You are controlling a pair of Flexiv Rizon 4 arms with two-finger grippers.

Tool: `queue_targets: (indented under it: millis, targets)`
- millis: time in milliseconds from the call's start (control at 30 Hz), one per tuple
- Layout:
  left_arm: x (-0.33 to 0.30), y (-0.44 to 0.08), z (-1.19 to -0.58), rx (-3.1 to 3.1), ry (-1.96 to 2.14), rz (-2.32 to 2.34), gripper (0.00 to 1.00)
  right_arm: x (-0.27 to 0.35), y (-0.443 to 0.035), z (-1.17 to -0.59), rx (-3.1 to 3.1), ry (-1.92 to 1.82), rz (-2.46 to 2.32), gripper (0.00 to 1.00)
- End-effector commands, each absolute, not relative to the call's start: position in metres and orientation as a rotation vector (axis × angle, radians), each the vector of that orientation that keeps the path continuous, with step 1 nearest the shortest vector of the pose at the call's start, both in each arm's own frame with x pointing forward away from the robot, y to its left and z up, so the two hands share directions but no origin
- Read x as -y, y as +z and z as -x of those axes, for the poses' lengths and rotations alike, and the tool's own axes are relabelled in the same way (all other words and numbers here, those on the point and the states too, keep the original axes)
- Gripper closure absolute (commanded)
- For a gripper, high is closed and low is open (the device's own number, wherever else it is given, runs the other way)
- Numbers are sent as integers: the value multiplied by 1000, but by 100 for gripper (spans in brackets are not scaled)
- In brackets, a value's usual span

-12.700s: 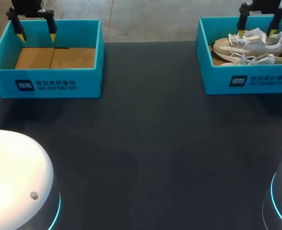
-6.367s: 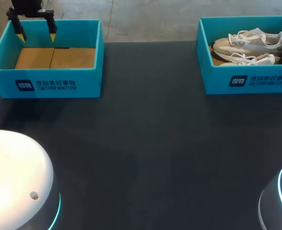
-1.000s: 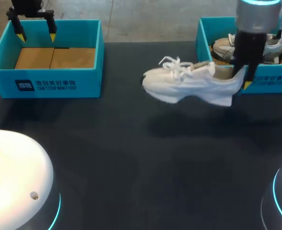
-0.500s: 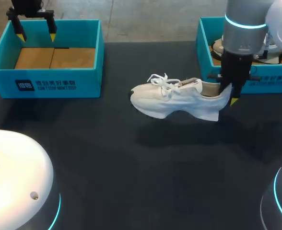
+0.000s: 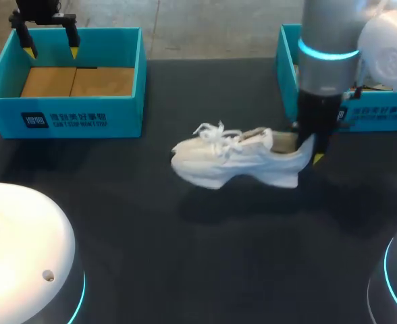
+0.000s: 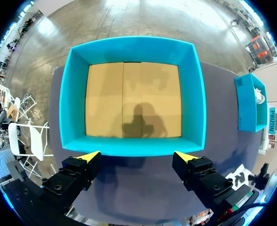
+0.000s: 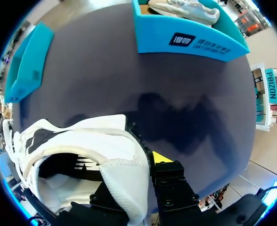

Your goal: Take the shoe out of the shoebox, open the shoe tongue, remove and reinsert the insole, then place the shoe into the shoebox

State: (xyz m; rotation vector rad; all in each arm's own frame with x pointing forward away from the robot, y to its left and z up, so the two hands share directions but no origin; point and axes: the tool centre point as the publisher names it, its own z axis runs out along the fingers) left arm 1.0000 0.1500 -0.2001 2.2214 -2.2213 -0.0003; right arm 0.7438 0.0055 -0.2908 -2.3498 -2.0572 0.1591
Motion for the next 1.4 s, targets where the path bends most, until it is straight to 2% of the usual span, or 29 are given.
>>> queue_targets:
  millis: [33,800,1400]
  targets:
    - [-150,-200,-1000,2222,0,-2221,0,-22,-311,-725,2056,149,2360,100]
    - [-150,-200,-1000,2222,0,-2221,0,-47,-370,-675,2046,206,2355,100]
    - [-150,-200,-1000,2222,0,-2221,0,-86,-385,-670,2100,243,2327,100]
